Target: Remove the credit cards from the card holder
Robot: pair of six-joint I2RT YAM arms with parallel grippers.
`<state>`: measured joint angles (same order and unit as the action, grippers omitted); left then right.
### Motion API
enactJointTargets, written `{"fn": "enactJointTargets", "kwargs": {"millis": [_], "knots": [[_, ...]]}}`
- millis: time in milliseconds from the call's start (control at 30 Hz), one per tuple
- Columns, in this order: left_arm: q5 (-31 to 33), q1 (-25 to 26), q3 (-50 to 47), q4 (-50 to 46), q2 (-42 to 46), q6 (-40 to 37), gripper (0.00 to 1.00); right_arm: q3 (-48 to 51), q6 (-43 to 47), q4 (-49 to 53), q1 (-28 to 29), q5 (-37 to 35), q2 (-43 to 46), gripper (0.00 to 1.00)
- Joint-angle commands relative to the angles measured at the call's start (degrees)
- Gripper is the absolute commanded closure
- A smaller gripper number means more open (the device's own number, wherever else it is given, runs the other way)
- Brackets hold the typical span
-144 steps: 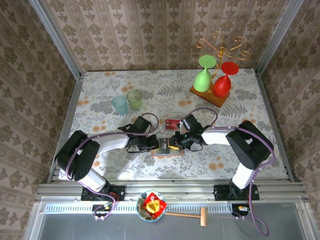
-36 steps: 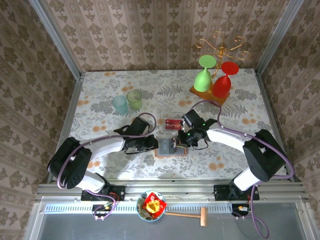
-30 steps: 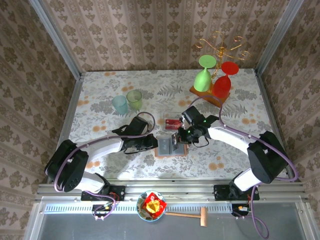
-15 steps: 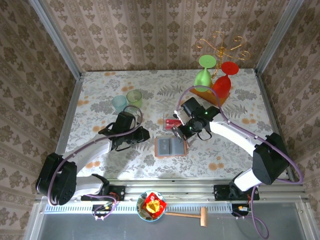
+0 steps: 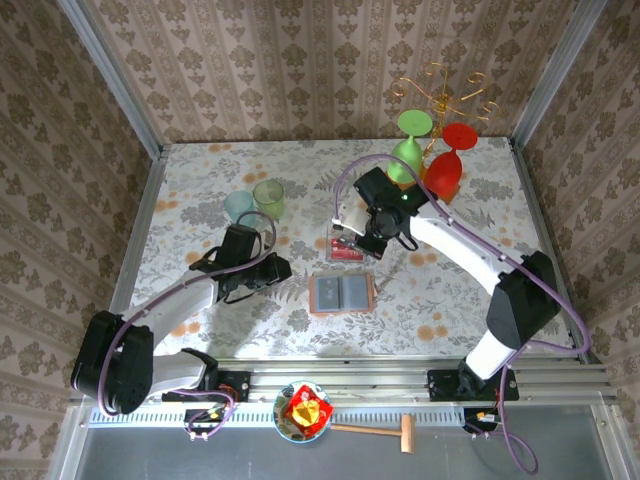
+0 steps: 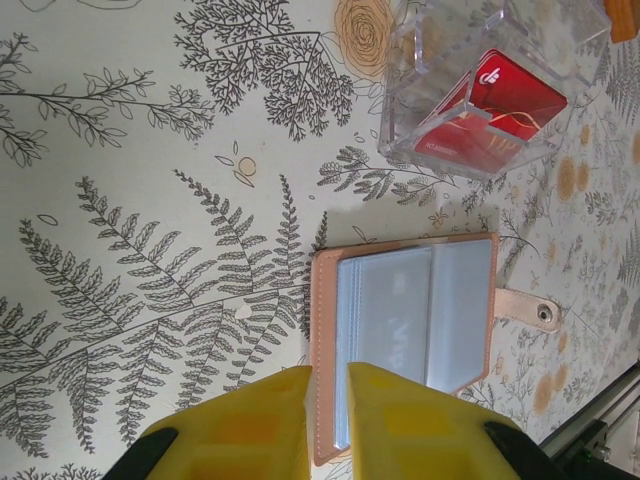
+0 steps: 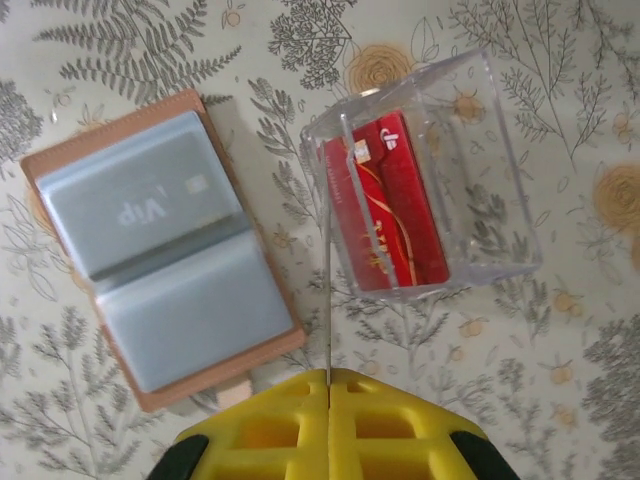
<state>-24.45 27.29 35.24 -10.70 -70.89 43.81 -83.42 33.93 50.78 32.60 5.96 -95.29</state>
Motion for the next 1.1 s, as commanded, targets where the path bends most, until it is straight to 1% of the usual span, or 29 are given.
{"fn": "enactJointTargets", "kwargs": {"millis": [0, 400, 933, 1067], "knots": [[-1.0, -0.5, 0.1, 0.5, -0.9, -1.4, 0.83, -5.9, 7.9, 6.0, -1.3, -1.3, -4.4, 1.00], [-1.3, -0.8, 0.9, -0.6, -1.4, -1.8, 0.83, -20.7, 14.8, 13.6, -3.8, -1.3, -17.3, 1.00], [-0.8, -0.8, 2.0, -0.8, -3.4, -1.1, 0.83, -34.0, 19.1, 19.5, -5.2, 0.4, -28.4, 1.00], [-0.7, -0.8, 1.9, -0.8, -3.5, -0.9, 0.83, -37.5, 20.1, 22.8, -5.3, 2.1, -31.6, 1.00]]}}
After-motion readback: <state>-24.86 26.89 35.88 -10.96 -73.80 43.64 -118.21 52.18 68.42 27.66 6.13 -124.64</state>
